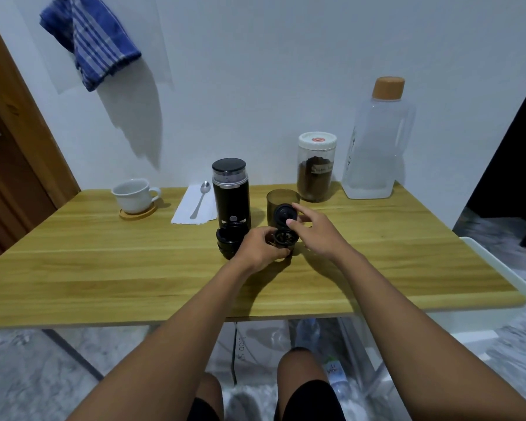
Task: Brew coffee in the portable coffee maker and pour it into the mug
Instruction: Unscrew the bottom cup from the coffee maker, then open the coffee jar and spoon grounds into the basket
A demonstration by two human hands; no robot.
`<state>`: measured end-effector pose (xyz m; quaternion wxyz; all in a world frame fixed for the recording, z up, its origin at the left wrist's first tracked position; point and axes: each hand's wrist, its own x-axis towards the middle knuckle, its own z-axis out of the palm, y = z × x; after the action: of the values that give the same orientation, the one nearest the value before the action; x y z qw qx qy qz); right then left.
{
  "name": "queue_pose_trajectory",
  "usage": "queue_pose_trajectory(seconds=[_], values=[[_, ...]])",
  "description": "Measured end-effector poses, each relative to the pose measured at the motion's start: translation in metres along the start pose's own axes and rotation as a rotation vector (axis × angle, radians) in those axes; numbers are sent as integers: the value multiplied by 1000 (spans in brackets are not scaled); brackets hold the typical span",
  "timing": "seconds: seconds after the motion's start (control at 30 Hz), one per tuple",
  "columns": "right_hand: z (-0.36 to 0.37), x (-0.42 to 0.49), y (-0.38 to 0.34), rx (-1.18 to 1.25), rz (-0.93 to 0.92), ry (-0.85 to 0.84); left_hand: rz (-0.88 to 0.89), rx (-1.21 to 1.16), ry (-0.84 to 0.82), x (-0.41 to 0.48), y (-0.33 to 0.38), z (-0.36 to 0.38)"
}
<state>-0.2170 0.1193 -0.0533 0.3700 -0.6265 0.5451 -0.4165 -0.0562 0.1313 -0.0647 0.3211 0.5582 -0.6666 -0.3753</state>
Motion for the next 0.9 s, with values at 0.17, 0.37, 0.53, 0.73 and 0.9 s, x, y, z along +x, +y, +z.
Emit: queue_pose_trajectory(seconds=[0.17, 0.37, 0.53, 0.73, 0.9], values=[[-7, 1, -1, -5, 12, 18, -59, 48, -52, 2, 5, -4], [-34, 9, -16, -132, -45, 112, -158, 212, -85, 11, 40, -22], [-66, 27, -24, -140, -64, 204, -282, 373, -70, 29, 88, -45], [-89, 60, -19, -111, -2, 229, -51, 274, 1, 78, 133, -52], [-88, 98, -2, -69, 67, 181, 168, 205, 91, 125, 142, -39]])
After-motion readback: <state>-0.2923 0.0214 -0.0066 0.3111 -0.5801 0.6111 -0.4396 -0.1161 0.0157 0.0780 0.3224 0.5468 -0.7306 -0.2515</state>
